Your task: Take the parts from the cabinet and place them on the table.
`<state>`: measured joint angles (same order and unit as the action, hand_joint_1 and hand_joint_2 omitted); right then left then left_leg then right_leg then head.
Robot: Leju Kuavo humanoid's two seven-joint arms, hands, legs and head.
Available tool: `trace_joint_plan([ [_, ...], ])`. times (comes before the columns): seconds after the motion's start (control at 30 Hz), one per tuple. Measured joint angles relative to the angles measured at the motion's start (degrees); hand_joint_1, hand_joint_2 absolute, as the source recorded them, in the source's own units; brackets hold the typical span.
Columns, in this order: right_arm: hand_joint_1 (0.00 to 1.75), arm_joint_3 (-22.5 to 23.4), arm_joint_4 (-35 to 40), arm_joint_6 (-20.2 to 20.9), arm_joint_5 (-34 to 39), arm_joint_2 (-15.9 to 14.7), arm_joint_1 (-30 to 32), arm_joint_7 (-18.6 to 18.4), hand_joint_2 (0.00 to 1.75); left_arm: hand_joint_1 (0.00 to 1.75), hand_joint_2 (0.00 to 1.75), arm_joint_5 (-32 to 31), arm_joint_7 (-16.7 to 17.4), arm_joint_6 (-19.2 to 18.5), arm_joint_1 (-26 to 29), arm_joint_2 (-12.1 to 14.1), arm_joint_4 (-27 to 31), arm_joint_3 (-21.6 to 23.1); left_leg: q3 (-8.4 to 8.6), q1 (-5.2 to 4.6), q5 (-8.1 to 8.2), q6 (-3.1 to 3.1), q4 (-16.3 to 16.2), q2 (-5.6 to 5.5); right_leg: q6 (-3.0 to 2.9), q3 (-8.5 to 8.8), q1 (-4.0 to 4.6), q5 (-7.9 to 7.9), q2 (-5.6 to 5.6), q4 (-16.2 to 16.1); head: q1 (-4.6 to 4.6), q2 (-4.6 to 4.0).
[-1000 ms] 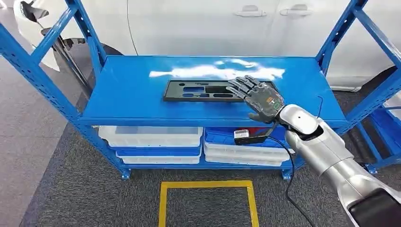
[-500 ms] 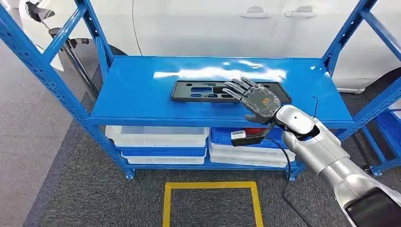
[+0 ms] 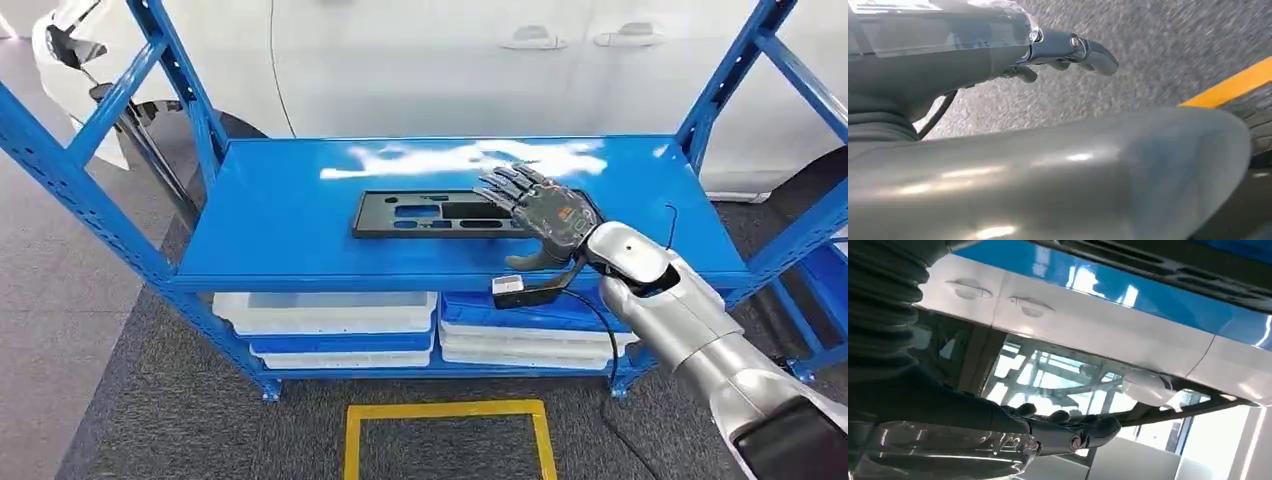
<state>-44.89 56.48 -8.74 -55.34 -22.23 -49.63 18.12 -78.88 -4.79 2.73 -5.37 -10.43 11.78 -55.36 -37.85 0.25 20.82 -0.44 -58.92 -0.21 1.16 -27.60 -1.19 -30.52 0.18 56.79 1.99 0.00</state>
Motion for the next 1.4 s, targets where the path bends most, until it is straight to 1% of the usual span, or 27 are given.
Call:
trace_joint_plan([
  [0.07,0.0,0.09,0.06,0.02,0.09,-0.11,-0.06,0.0,0.0,0.0,0.0,-0.02,0.02,0.0,-0.08,0.07,0.0,-0.02,0.43,-0.1,1.34,1.38,0.82,-0.08,0.8,1.14,0.09,-0.06,0.06,-0.36,-0.02,0.0],
  [0.1,0.0,0.09,0.28,0.0,0.18,-0.13,-0.16,0.0,0.0,0.0,0.0,0.0,0.02,0.0,-0.04,0.09,0.0,-0.02,0.94,-0.16,2.02,1.97,1.06,-0.12,1.36,0.7,-0.06,1.11,0.14,0.8,-0.02,0.0],
  [0.13,0.0,0.11,0.57,0.0,0.33,-0.13,-0.21,0.0,0.0,0.0,0.0,0.0,0.0,0.0,-0.18,0.07,-0.02,-0.02,2.3,-0.07,2.22,2.33,1.22,-0.23,1.75,-0.75,-0.09,2.47,0.21,3.55,0.09,0.04],
  [0.2,0.0,0.11,0.76,-0.02,0.48,-0.31,-0.25,-0.04,0.0,0.0,0.0,0.0,-0.02,0.02,-0.11,0.04,-0.02,-0.02,4.13,-0.03,3.54,3.05,2.07,-0.25,1.52,-5.96,-0.19,4.7,0.0,11.89,0.0,0.02],
  [0.23,0.0,0.11,0.76,0.0,0.53,-0.42,-0.21,-0.06,0.0,0.0,0.0,0.0,0.0,0.04,-0.1,0.04,-0.04,-0.02,5.05,0.0,4.36,3.22,2.09,-0.31,1.49,-9.29,-0.07,3.79,0.02,15.45,0.0,0.02],
  [0.27,0.0,0.09,0.76,0.05,0.5,-0.44,0.03,-0.06,0.0,0.0,0.0,0.05,0.0,0.07,-0.02,0.04,-0.04,-0.02,6.08,-0.08,5.25,3.35,2.1,-0.41,1.45,-12.09,-0.02,1.21,0.02,17.71,0.0,0.02],
  [0.33,0.0,0.04,0.76,0.05,0.5,-0.5,0.48,-0.06,0.0,0.0,0.0,0.07,0.0,0.07,0.18,0.04,-0.06,-0.02,8.45,-0.34,7.14,3.52,2.1,-0.66,1.57,-15.77,0.06,-4.13,0.0,18.04,-0.02,0.02],
  [0.37,0.0,0.04,0.76,0.05,0.53,-0.55,0.65,-0.06,0.0,0.0,0.0,0.07,0.0,0.04,0.23,0.02,-0.11,-0.02,9.88,-0.49,7.95,3.49,2.09,-0.7,1.26,-16.5,0.22,-5.72,0.0,16.15,0.0,0.02],
  [0.4,0.0,0.04,0.76,0.05,0.55,-0.65,0.71,-0.06,1.75,0.0,0.0,0.07,0.0,0.04,0.23,0.02,-0.11,-0.02,11.17,-0.65,8.76,3.41,2.07,-0.77,0.83,-16.64,0.54,-5.58,0.01,13.44,0.0,0.02],
  [0.43,0.0,0.04,0.76,0.05,0.66,-0.85,0.76,-0.06,1.75,0.0,0.0,0.05,-0.06,0.02,0.23,0.02,-0.11,-0.02,12.8,-0.9,10.01,3.3,2.07,-0.84,0.17,-16.52,0.89,-2.09,0.03,9.11,-0.02,0.02],
  [0.47,0.0,0.04,0.76,0.07,0.76,-1.05,0.91,-0.04,1.75,0.0,0.0,0.0,-0.24,-0.02,0.34,-0.15,-0.22,-0.02,13.9,-1.07,11.31,3.33,2.1,-0.85,-1.18,-16.44,1.51,7.05,0.12,4.15,-0.02,0.02],
  [0.5,0.0,-0.02,0.76,0.11,0.9,-1.22,1.21,0.02,1.75,0.0,0.0,-0.04,-0.35,-0.09,0.35,-0.35,-0.46,0.0,14.74,-1.37,12.36,3.14,1.37,-0.99,-1.8,-16.86,2.21,14.67,0.54,0.63,0.02,0.02],
  [0.53,0.0,-0.02,0.78,0.13,0.96,-1.6,1.29,0.04,1.75,0.0,0.0,0.09,-0.35,-0.04,0.25,-0.37,-0.46,-0.02,14.94,-1.39,13.48,2.7,1.72,-1.25,-1.71,-16.5,2.16,15.87,1.32,1.3,-0.05,0.02],
  [0.57,0.0,0.04,0.92,0.07,0.98,-1.77,1.31,0.11,1.75,0.0,0.0,0.35,-0.39,-0.02,0.1,-0.35,-0.46,-0.02,15.74,-1.32,14.3,2.66,2.3,-1.27,-1.8,-16.24,2.11,14.99,1.22,1.87,-0.02,0.02],
  [0.6,0.0,0.24,1.31,0.02,1.05,-1.75,0.88,0.07,1.75,0.0,0.0,0.37,-0.5,0.0,-0.07,-0.33,-0.46,-0.02,16.06,-1.33,13.62,2.55,1.62,-1.13,-2.1,-16.05,2.06,14.43,1.15,1.68,0.0,0.02],
  [0.7,0.0,0.28,1.75,-0.02,1.16,-1.73,0.23,0.07,1.75,0.0,0.0,0.42,-0.74,0.09,-0.39,-0.2,-0.46,0.0,9.79,-1.49,8.93,1.38,-9.42,-0.78,-2.81,-13.76,1.37,13.1,1.12,0.41,0.02,0.02],
  [0.73,0.0,0.24,1.75,0.0,1.16,-1.73,0.27,0.07,1.75,0.0,0.0,0.42,-0.81,0.09,-0.42,-0.2,-0.46,0.0,6.97,-1.15,10.23,0.91,-13.01,-0.72,-2.84,-13.06,1.25,12.51,1.03,0.22,0.0,0.02],
  [0.83,0.0,0.09,1.75,0.02,1.27,-1.62,0.3,0.11,1.75,0.0,0.0,0.61,-0.83,0.04,-0.28,-0.17,-0.46,0.0,2.14,-0.38,19.37,0.0,-15.83,-0.49,-2.67,-11.16,0.98,10.71,0.99,0.19,0.0,0.02],
  [0.87,0.0,0.07,1.75,0.11,1.55,-1.62,0.3,0.13,1.75,0.0,0.0,1.07,-0.66,-0.13,-0.19,-0.13,-0.46,-0.02,1.6,-0.15,19.62,-0.14,-14.47,-0.38,-2.69,-10.49,0.96,10.21,0.99,0.22,0.0,0.02],
  [0.9,0.0,0.09,1.75,0.24,1.75,-1.62,0.3,0.13,1.75,0.0,0.0,1.27,-0.39,-0.5,-0.17,-0.11,-0.46,-0.02,1.71,-0.02,17.92,-0.19,-11.81,-0.29,-2.62,-9.92,0.94,9.75,0.99,0.28,0.0,0.02],
  [1.0,0.0,0.07,1.73,0.29,2.17,-1.33,0.24,0.28,1.75,0.0,0.0,2.06,-0.17,-1.62,-0.2,0.0,-0.46,-0.15,3.61,0.11,4.08,0.31,0.6,-0.19,-2.03,-8.57,1.02,8.62,1.01,0.49,-0.02,0.02],
  [1.03,0.0,0.04,1.68,0.29,2.27,-1.31,0.3,0.29,1.75,0.0,0.0,2.17,-0.17,-2.01,-0.31,0.02,-0.46,-0.28,3.52,0.05,5.19,0.82,0.94,-0.2,-1.75,-8.65,1.21,8.36,1.21,0.82,0.0,0.02],
  [1.13,0.0,0.07,1.75,0.02,2.43,-1.29,0.5,0.0,1.75,0.0,0.0,2.19,-0.15,-2.3,-0.33,0.04,-0.46,-0.37,3.9,-0.07,3.9,1.89,0.96,-0.27,-0.66,-8.58,1.38,8.1,1.2,0.6,0.02,0.02],
  [1.2,0.0,0.15,1.75,-0.02,2.41,-1.31,0.61,-0.04,1.75,0.0,0.0,2.19,-0.15,-2.47,-0.46,-0.02,-0.46,-0.39,4.15,0.34,3.56,2.37,1.41,-0.23,0.04,-9.33,1.13,6.08,0.6,2.78,-0.05,0.02],
  [1.3,0.0,0.13,1.75,-0.02,2.4,-1.31,0.91,-0.13,1.75,0.0,0.0,2.19,-0.15,-2.54,-0.62,0.0,-0.46,-0.39,4.13,0.34,3.72,2.66,1.37,-0.21,0.97,-15.87,0.5,-0.46,0.43,16.62,-0.02,0.02],
  [1.33,0.0,0.13,1.75,-0.02,2.41,-1.31,1.16,-0.13,1.75,0.0,0.0,2.19,-0.13,-2.56,-0.57,0.0,-0.46,-0.42,4.15,0.35,3.81,2.63,1.36,-0.21,1.16,-17.39,0.32,-1.01,0.38,19.56,-0.02,0.0],
  [1.4,0.0,0.13,1.75,-0.02,2.38,-1.31,1.28,-0.13,1.75,0.0,0.0,2.19,-0.09,-2.58,-0.6,-0.02,-0.46,-0.46,4.4,0.4,4.05,2.39,1.33,-0.24,1.33,-15.97,-0.04,1.85,0.2,16.3,-0.02,0.02],
])
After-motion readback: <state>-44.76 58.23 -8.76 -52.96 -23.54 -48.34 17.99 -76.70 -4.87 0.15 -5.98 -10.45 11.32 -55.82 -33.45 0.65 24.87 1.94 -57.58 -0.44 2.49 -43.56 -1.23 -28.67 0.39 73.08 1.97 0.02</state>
